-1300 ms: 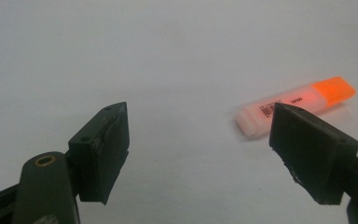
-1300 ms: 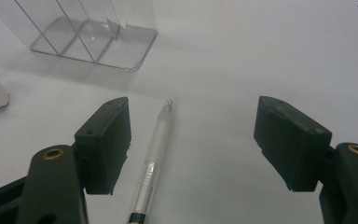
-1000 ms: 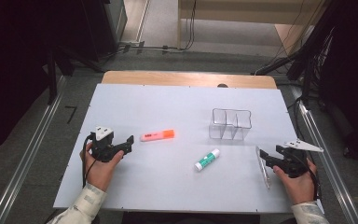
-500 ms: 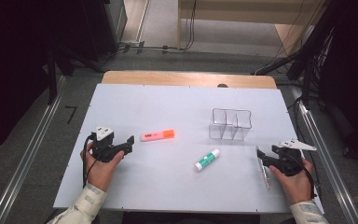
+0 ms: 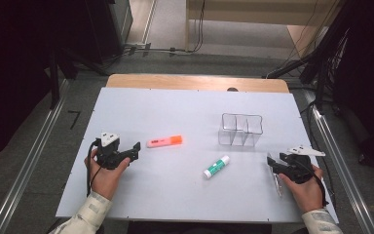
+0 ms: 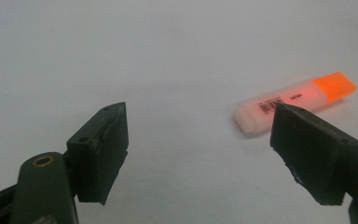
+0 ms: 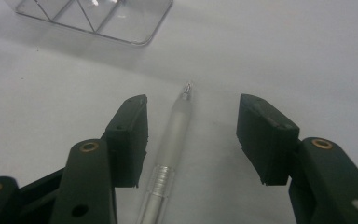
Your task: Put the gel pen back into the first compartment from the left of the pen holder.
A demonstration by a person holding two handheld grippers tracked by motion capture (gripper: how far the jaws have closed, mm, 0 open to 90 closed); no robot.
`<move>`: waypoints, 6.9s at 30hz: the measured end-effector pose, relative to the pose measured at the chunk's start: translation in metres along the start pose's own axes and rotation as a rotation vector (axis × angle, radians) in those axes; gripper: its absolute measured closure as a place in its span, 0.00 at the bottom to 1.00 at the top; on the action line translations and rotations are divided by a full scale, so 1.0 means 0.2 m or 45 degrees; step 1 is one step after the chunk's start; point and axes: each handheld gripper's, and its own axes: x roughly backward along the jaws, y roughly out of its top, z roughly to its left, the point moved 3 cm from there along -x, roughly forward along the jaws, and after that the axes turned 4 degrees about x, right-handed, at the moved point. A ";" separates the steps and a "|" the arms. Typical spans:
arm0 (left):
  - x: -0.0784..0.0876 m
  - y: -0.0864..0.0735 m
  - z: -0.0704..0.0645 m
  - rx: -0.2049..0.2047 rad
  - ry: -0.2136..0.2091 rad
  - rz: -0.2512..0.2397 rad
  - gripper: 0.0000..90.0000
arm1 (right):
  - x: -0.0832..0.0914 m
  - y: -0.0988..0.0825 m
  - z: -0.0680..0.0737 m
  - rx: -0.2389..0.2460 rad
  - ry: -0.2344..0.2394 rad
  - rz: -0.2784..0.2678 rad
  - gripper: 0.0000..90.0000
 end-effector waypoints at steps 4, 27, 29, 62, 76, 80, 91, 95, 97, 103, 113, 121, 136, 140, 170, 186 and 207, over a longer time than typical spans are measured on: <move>0.00 0.00 0.00 0.004 0.003 0.000 0.23 | -0.01 0.00 -0.01 -0.006 0.000 0.008 0.49; 0.00 0.00 0.01 0.012 0.002 0.006 0.23 | -0.03 0.00 0.02 0.018 -0.002 0.047 0.77; 0.00 0.00 0.01 0.013 0.002 0.007 0.23 | -0.03 0.00 0.02 0.019 0.001 0.048 0.79; 0.00 0.00 0.01 0.022 0.003 0.001 0.23 | 0.07 0.04 0.01 0.018 0.004 -0.037 0.88; 0.00 0.00 0.02 0.027 0.010 0.003 0.23 | 0.11 0.09 0.04 0.013 0.050 -0.100 0.88; 0.00 0.00 0.02 0.023 0.010 0.010 0.23 | 0.13 0.11 0.05 0.000 0.065 -0.130 0.88; -0.01 0.00 0.02 0.025 0.000 0.018 0.23 | 0.16 0.18 0.06 -0.009 0.089 -0.196 0.88; -0.01 0.00 0.02 0.030 -0.004 0.013 0.23 | 0.17 0.23 0.07 -0.005 0.104 -0.227 0.88; -0.01 0.00 0.02 0.028 -0.006 0.016 0.23 | 0.17 0.24 0.07 -0.004 0.106 -0.232 0.88; -0.01 0.00 0.02 0.033 -0.008 0.015 0.23 | 0.16 0.30 0.11 0.017 0.133 -0.260 0.88; -0.01 0.00 0.02 0.042 -0.010 0.008 0.23 | 0.14 0.40 0.17 0.036 0.173 -0.293 0.88; -0.01 0.00 0.02 0.043 -0.008 0.007 0.23 | 0.12 0.47 0.22 0.065 0.203 -0.304 0.88; -0.01 0.00 0.03 0.042 -0.009 0.011 0.23 | 0.06 0.64 0.31 0.104 0.247 -0.333 0.88; 0.00 0.00 0.03 0.045 -0.008 0.010 0.23 | 0.04 0.69 0.33 0.112 0.254 -0.336 0.88; 0.00 0.00 0.03 0.056 -0.019 0.003 0.23 | -0.15 0.94 0.44 0.136 0.282 -0.300 0.88; 0.00 0.00 0.03 0.056 -0.018 0.003 0.23 | -0.21 1.04 0.50 0.150 0.284 -0.291 0.88; 0.00 0.00 0.04 0.058 -0.020 0.004 0.23 | -0.29 1.11 0.53 0.163 0.302 -0.299 0.88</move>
